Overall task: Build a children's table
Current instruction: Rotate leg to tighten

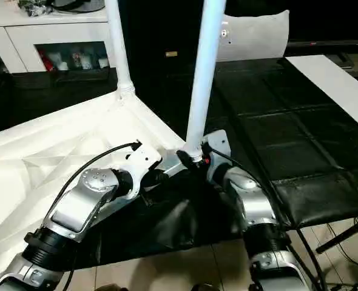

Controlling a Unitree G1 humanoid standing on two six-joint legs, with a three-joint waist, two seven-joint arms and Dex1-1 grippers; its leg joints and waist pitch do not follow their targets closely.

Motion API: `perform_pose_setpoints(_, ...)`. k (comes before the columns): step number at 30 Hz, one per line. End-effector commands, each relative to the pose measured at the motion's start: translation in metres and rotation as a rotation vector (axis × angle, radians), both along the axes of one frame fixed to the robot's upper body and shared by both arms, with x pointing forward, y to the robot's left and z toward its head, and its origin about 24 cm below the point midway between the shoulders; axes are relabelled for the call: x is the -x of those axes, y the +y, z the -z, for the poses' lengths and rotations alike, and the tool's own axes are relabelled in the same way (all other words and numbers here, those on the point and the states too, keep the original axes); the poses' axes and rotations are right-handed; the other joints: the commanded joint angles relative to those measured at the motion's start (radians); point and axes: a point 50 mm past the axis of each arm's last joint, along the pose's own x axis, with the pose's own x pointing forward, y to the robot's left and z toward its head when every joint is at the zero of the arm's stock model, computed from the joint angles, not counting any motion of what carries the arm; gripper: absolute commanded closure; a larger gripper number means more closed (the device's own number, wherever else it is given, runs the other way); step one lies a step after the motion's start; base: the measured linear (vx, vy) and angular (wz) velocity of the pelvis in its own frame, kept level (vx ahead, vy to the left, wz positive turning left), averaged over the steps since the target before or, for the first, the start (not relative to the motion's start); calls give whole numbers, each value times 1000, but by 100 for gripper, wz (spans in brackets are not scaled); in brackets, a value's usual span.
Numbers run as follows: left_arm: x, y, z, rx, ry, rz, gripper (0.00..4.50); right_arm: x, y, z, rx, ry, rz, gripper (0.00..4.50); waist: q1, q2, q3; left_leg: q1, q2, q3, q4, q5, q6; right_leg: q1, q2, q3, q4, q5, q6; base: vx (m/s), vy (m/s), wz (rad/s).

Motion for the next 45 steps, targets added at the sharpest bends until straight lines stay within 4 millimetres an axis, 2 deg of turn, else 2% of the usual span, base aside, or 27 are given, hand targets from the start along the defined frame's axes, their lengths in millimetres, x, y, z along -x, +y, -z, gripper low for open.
perform_pose_setpoints(1, 1, -4, -10, 29, -37, 89, 450, 7, -1, -3, 4, -25, -115, 23, 8, -3, -75, -2, 33, -8, -65, -167, 81, 60, -57, 47, -61, -263, -195, 0, 0, 0)
perform_pose_setpoints(3, 2, -2, -10, 25, -30, 115, 450, 10, -3, -5, 16, -35, -162, 19, 12, -4, -74, -2, 33, -8, -66, -175, 84, 61, -57, 47, -63, -275, -194, 0, 0, 0)
perform_pose_setpoints(4, 3, 3, -9, 10, -21, 161, 450, 15, -11, -10, 32, -53, -250, 6, 15, -6, -73, -1, 33, -8, -66, -181, 85, 60, -57, 47, -64, -292, -190, 0, 0, 0)
perform_pose_setpoints(10, 7, 18, -6, -37, 14, 317, 450, 23, -26, -22, 69, -61, -421, 6, 28, -5, -70, 4, 35, -11, -69, -208, 83, 55, -58, 46, -69, -353, -170, 0, 0, 0)
perform_pose_setpoints(11, 8, 21, -5, -49, 23, 349, 450, 24, -28, -23, 82, -59, -444, 6, 26, -8, -70, 5, 36, -9, -70, -212, 84, 55, -57, 47, -71, -355, -171, 0, 0, 0)
perform_pose_setpoints(14, 9, 32, -5, -70, 53, 443, 450, 30, -30, -25, 126, -43, -569, 6, 32, -5, -70, 8, 38, -9, -70, -222, 78, 54, -58, 49, -68, -353, -181, 0, 0, 0)
perform_pose_setpoints(15, 9, 34, -6, -75, 48, 481, 450, 31, -30, -25, 125, -29, -600, 6, 35, -8, -70, 8, 39, -8, -71, -219, 77, 53, -58, 50, -68, -345, -185, 0, 0, 0)
perform_pose_setpoints(19, 12, 45, -8, -112, 76, 635, 450, 36, -29, -23, 137, 15, -699, 6, 45, -5, -73, 9, 41, -8, -71, -207, 72, 54, -60, 51, -61, -318, -197, 0, 0, 0)
perform_pose_setpoints(20, 12, 45, -8, -117, 80, 644, 450, 36, -28, -23, 134, 21, -706, 6, 48, -11, -74, 9, 42, -7, -71, -199, 73, 55, -61, 52, -57, -313, -200, 0, 0, 0)
perform_pose_setpoints(21, 12, 46, -9, -121, 84, 653, 450, 36, -28, -22, 130, 27, -713, 6, 48, -9, -73, 7, 43, -6, -70, -193, 73, 54, -62, 53, -56, -306, -203, 0, 0, 0)
perform_pose_setpoints(22, 12, 47, -9, -128, 90, 664, 450, 37, -27, -22, 122, 31, -726, 6, 50, -10, -75, 8, 43, -7, -70, -189, 72, 55, -62, 53, -55, -301, -204, 0, 0, 0)
perform_pose_setpoints(26, 12, 51, -9, -158, 106, 721, 450, 40, -22, -21, 89, 61, -779, 46, 53, -14, -73, 5, 42, -7, -70, -183, 70, 57, -64, 52, -55, -317, -198, 0, 0, 0)
perform_pose_setpoints(31, 10, 52, -8, -156, 104, 737, 450, 42, -19, -19, 78, 80, -812, 89, 53, -11, -72, 7, 42, -7, -71, -201, 59, 55, -65, 52, -61, -358, -185, 0, 0, 0)
perform_pose_setpoints(32, 10, 52, -8, -156, 103, 741, 450, 42, -19, -19, 78, 80, -815, 89, 53, -12, -72, 6, 43, -8, -71, -196, 57, 55, -65, 52, -60, -350, -186, 0, 0, 0)
perform_pose_setpoints(33, 9, 52, -8, -155, 103, 745, 450, 43, -19, -19, 76, 81, -819, 117, 53, -12, -73, 7, 43, -8, -71, -194, 56, 55, -64, 52, -59, -347, -186, 0, 0, 0)
perform_pose_setpoints(34, 9, 51, -8, -154, 103, 748, 450, 43, -19, -19, 75, 82, -822, 117, 52, -8, -71, 6, 42, -7, -72, -200, 55, 55, -64, 53, -60, -347, -187, 0, 0, 0)
perform_pose_setpoints(37, 8, 50, -7, -152, 101, 753, 450, 44, -18, -19, 70, 86, -829, 137, 53, -9, -72, 6, 42, -8, -71, -199, 56, 56, -63, 52, -59, -341, -189, 0, 0, 0)
perform_pose_setpoints(38, 8, 50, -7, -151, 99, 753, 450, 44, -18, -19, 70, 87, -830, 161, 54, -9, -71, 8, 43, -7, -71, -202, 56, 54, -64, 52, -60, -346, -189, 0, 0, 0)
perform_pose_setpoints(42, 8, 50, -7, -140, 95, 743, 450, 47, -16, -17, 60, 93, -837, 178, 54, -9, -70, 8, 43, -8, -73, -211, 51, 55, -64, 52, -62, -366, -184, 0, 0, 0)
perform_pose_setpoints(45, 8, 49, -7, -116, 89, 707, 450, 48, -14, -15, 39, 96, -828, 185, 55, -10, -71, 8, 44, -8, -73, -204, 51, 56, -64, 53, -59, -346, -190, 0, 0, 0)
